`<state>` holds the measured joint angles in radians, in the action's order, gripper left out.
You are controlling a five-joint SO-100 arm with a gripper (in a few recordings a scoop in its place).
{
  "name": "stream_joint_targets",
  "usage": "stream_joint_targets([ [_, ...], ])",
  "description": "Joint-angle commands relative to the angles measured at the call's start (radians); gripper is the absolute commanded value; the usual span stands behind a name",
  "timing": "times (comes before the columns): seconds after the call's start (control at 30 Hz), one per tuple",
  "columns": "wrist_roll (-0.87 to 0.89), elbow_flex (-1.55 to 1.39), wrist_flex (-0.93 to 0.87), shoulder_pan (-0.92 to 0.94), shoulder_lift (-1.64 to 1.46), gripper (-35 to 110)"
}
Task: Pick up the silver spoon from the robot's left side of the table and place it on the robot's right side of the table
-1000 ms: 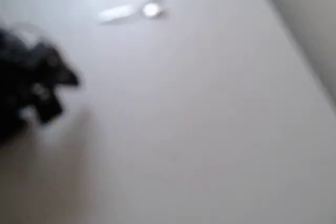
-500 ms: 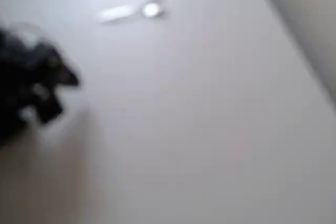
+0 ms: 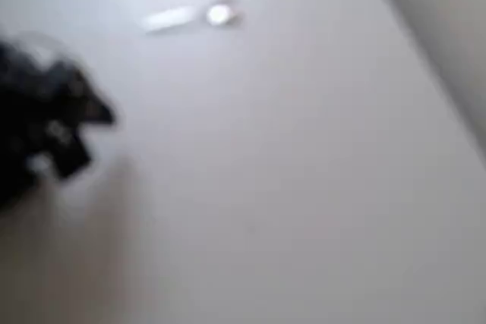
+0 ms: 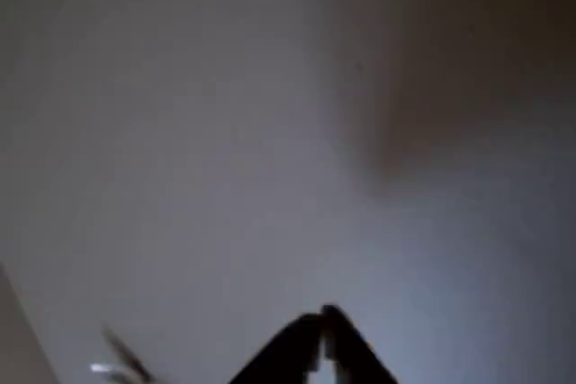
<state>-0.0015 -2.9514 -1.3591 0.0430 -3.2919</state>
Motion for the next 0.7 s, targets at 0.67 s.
stream_joint_targets([
  [0.67,-0.040,-0.008,0.071,-0.103,-0.005,-2],
])
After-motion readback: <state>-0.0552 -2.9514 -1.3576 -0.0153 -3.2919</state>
